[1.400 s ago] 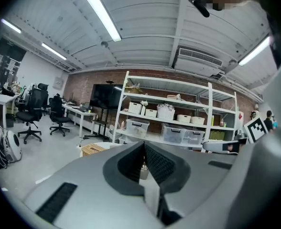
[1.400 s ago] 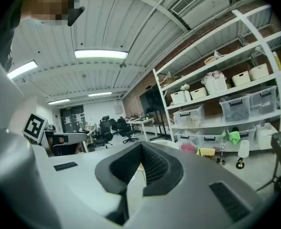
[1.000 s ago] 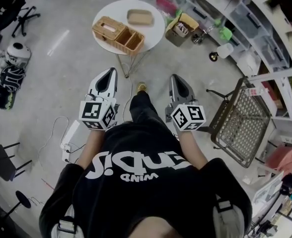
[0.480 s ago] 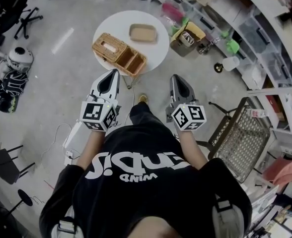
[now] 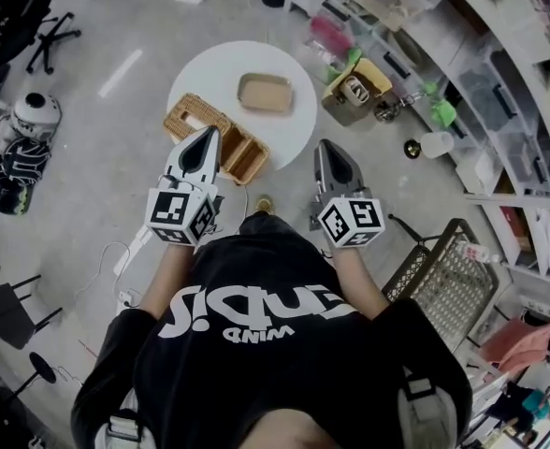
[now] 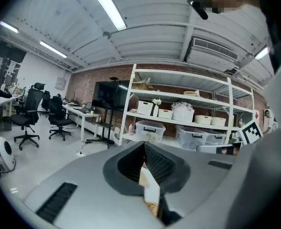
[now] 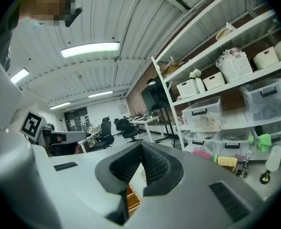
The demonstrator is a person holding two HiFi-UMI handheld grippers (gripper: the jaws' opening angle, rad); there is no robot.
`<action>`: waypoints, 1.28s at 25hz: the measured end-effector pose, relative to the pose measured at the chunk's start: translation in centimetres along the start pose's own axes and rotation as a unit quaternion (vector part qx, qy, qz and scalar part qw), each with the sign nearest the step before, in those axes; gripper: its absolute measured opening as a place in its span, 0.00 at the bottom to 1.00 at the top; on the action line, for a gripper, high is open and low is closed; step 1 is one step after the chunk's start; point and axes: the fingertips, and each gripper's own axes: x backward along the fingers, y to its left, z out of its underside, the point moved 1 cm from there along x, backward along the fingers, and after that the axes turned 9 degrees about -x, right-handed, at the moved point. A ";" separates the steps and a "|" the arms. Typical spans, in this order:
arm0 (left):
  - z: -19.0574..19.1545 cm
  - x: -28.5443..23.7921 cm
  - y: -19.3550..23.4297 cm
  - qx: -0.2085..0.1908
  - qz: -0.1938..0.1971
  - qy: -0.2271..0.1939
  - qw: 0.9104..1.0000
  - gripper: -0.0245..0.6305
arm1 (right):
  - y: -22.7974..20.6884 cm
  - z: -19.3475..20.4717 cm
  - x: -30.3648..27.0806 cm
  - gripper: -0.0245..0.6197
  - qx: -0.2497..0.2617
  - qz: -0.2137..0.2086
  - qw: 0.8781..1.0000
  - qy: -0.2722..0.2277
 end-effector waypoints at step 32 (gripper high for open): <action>-0.6 -5.3 4.3 -0.011 0.088 0.007 0.996 0.04 | 1.1 -0.6 -6.0 0.19 -0.014 0.045 0.999 -0.023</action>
